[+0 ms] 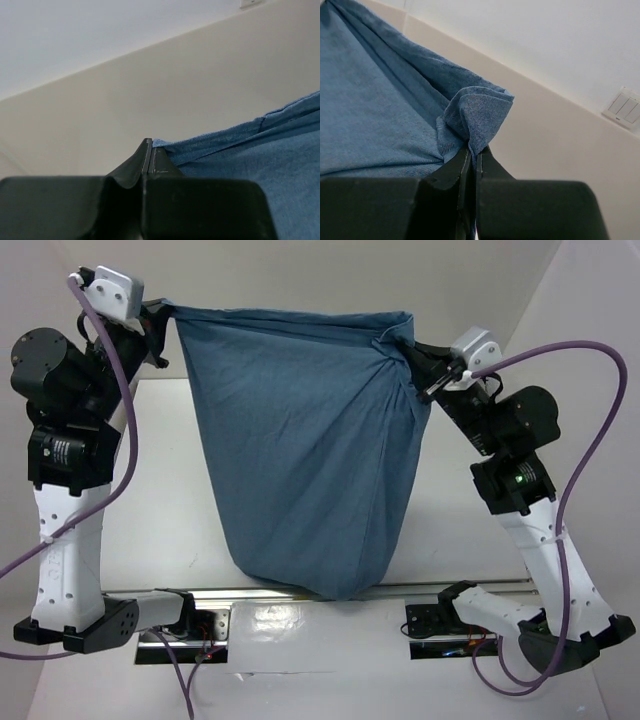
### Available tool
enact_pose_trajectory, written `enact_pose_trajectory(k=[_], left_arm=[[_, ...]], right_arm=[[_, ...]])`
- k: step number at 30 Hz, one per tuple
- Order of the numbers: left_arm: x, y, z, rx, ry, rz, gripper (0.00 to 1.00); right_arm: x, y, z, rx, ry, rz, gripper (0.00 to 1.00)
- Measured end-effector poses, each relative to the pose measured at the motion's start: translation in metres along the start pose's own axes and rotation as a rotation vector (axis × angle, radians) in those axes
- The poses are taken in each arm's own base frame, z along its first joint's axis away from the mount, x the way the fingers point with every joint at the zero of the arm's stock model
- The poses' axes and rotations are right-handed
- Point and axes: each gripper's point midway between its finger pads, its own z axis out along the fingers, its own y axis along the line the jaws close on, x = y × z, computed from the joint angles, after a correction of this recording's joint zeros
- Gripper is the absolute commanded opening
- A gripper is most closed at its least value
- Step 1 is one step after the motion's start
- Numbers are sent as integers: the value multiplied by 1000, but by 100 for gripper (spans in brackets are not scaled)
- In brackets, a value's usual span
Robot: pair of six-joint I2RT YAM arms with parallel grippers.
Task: Put the pillow into the pillowcase
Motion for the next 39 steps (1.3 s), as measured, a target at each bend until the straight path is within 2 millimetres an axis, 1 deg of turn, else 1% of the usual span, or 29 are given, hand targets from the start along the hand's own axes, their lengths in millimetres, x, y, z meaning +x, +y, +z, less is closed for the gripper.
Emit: enact_pose_trajectory(k=[2,4,7,11,13,14,15,16,18,20,21,22,23,24,25,26,28,29,30,31,32,34,35,36,37,38,39], left_arm=[[9,-2,1,6,28,-6,0],[9,-2,1,7,29,-6,0],[10,-2,3,8,32,-19,0],[18,-5,11,13,46,-65,0],[17,-3,15,3,46,-79,0],[12,0,15,-5,44,-80,0],[2,3,15,-11,30,-76,0],[-12,6,14,-20,0,-69,0],[-43,12,7,-37,-76,-50,0],[-80,15,-7,-45,-175,-13,0],[-94,15,-15,-44,-214,-2,0],[-105,14,-23,-41,-242,2,0],[-110,12,-30,-33,-259,1,0],[-104,7,-34,-14,-256,-3,0],[-88,0,-37,8,-226,-14,0],[-70,-7,-43,25,-189,-35,0],[-22,-20,-43,59,-88,-79,0],[6,-27,-38,77,-19,-103,0],[36,-31,-29,88,53,-123,0],[61,-34,-20,96,120,-141,0],[82,-36,-10,101,176,-158,0],[115,-36,14,102,266,-183,0],[124,-34,25,97,296,-187,0],[126,-30,35,85,306,-187,0],[116,-24,43,69,291,-181,0],[97,-16,49,49,253,-168,0],[70,-7,53,27,186,-151,0]], right_arm=[[-2,0,-2,-5,9,16,2],[-4,0,-4,-9,5,21,0],[5,1,-5,1,25,32,0],[17,-3,2,24,43,53,0],[18,-2,5,16,34,49,0],[16,-3,7,15,25,47,0],[10,-4,9,13,15,51,0],[-1,-8,14,12,-8,50,0],[-31,-18,21,9,-80,33,0],[-61,-25,22,8,-157,2,0],[-74,-26,21,6,-190,-12,0],[-84,-26,19,0,-218,-25,0],[-92,-25,15,-5,-235,-34,0],[-92,-22,11,-18,-235,-38,0],[-85,-17,6,-28,-215,-34,0],[-67,-8,-2,-45,-179,-28,0],[-17,13,-17,-88,-68,11,0],[9,23,-23,-108,-7,31,0],[32,29,-24,-121,51,49,0],[45,30,-22,-123,85,59,0],[55,27,-14,-118,107,59,0],[61,16,5,-95,118,46,0],[57,7,16,-71,110,37,0],[48,-2,24,-47,89,26,0],[33,-12,31,-23,55,10,0],[16,-20,35,-2,22,-2,0],[-4,-28,37,15,-17,-14,0]])
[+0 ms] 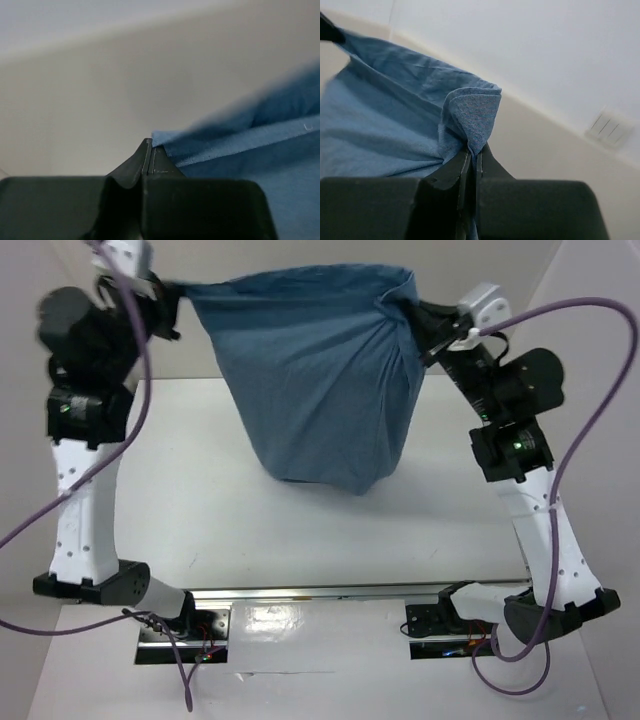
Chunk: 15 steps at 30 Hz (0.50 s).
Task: Put the pillow into the pillowcase
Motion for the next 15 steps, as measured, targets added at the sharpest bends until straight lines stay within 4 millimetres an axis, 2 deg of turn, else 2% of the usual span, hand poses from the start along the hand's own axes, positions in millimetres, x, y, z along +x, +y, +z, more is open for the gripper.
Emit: enact_pose_trajectory(k=[2,3,5,7,9,11,13,15], left_arm=[[-72,6,-24,-36,-190,54,0],[-105,3,-47,-42,-283,77,0],[-149,-9,-93,-21,-409,108,0],[-186,-22,-135,9,-529,148,0],[-205,-33,-166,37,-603,177,0],[-213,-40,-187,58,-640,200,0],[-214,-42,-192,58,-647,218,0],[-208,-39,-184,49,-630,217,0]], right_arm=[[-40,-11,-1,22,-80,-23,0],[-60,-16,-3,31,-123,-39,0],[-104,-25,-11,57,-238,-87,0],[-138,-23,-26,46,-328,-127,0],[-163,-14,-43,9,-401,-170,0],[-173,-1,-59,-33,-435,-210,0],[-165,11,-66,-82,-427,-221,0],[-154,18,-68,-104,-408,-215,0]])
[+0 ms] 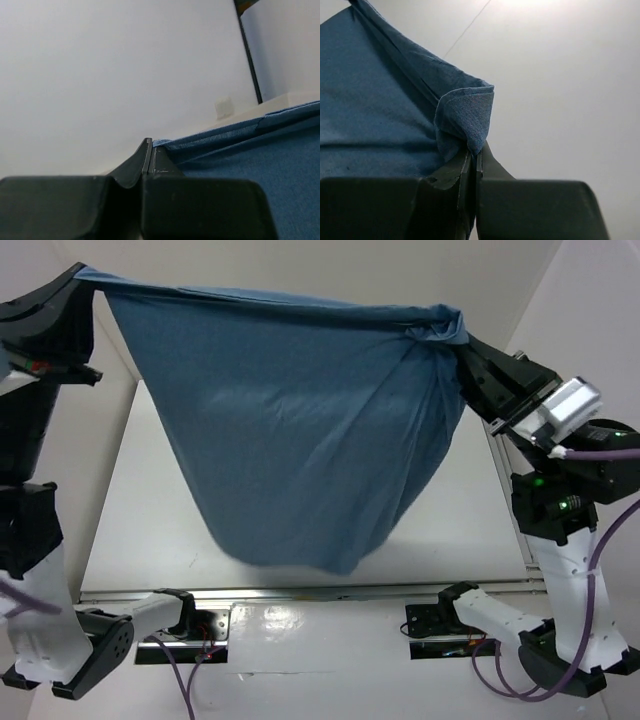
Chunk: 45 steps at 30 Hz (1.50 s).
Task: Put the pillow into the pillowcase
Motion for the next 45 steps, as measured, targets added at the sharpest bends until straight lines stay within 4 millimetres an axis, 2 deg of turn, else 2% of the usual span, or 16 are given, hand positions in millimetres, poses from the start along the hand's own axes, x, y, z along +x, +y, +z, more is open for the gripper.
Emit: enact_pose_trajectory(k=[8,18,19,21,22,23,25,30,32,33,36,38,39,40,43,45], left_arm=[[126,6,16,-61,256,-38,0],[356,-17,0,-85,694,-169,0],[371,-19,-2,-88,724,-175,7],[394,-21,-2,-92,761,-184,44],[404,-20,-4,-107,781,-182,79],[411,-18,-5,-120,796,-173,94],[418,-11,-8,-164,818,-165,100],[408,5,-13,-238,811,-127,97],[399,4,-16,-224,807,-125,89],[395,0,-16,-198,804,-132,76],[388,-17,-16,-109,817,-176,56],[388,-28,-7,-44,825,-222,33],[390,-35,-2,-5,836,-249,24],[397,-45,6,44,849,-286,5],[430,-74,15,159,903,-396,0],[465,-101,-3,234,995,-476,0]], right_arm=[[111,18,-9,42,230,100,0],[296,69,-70,62,649,244,0],[313,68,-78,75,686,256,12],[347,65,-94,106,758,280,51],[362,61,-102,131,796,289,75],[374,54,-108,161,829,295,86],[392,37,-119,210,888,283,89],[382,1,-139,278,931,244,90],[361,4,-132,226,917,265,84],[345,10,-123,175,887,293,73],[290,38,-96,12,764,410,58],[255,68,-81,-106,699,513,40],[240,87,-74,-177,671,582,29],[228,107,-69,-253,649,656,4],[218,157,-71,-428,653,850,0],[227,186,-78,-508,690,959,0]])
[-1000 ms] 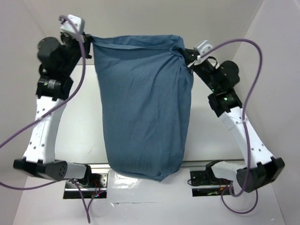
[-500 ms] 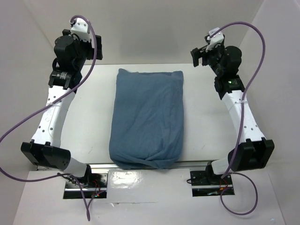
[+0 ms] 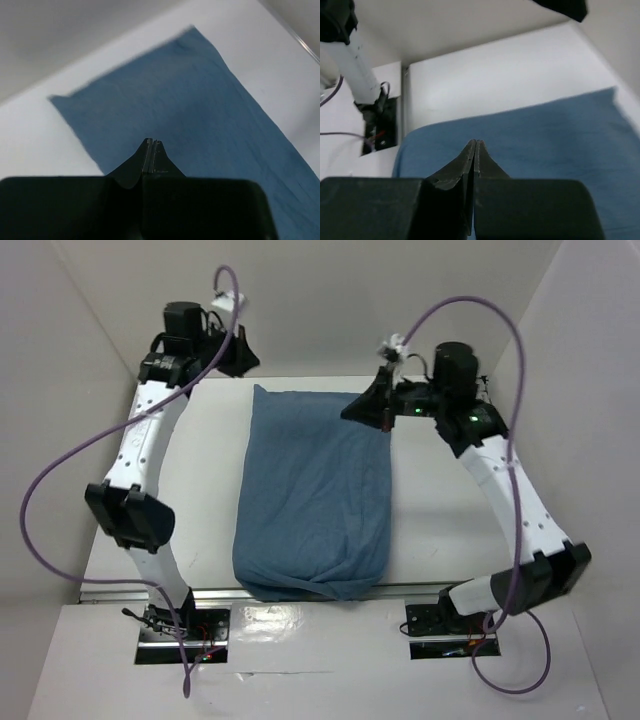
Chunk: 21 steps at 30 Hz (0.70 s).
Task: Put the pillow into the pillowcase
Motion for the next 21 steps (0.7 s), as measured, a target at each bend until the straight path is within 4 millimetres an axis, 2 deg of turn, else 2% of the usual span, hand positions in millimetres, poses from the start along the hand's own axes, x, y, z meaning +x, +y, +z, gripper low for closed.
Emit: enact_pose_trajectory(k=[3,6,8,10,13,17,21], left_arm=[[67,-19,35,139,188,-93,0],[124,-44,63,277,338,-179,0],[153,-60,76,352,412,-222,0],[178,-76,86,411,476,-257,0],[197,-94,102,482,526,-282,0],[213,-114,119,546,554,-288,0],[229,-119,134,558,573,-282,0]], right_arm=[[68,1,31,-75,118,172,0],[142,24,55,-136,267,321,0],[176,42,73,-169,348,354,0],[199,54,88,-186,411,358,0],[225,60,105,-184,477,355,0],[261,44,127,-130,552,357,0],[301,29,144,-84,638,357,0]])
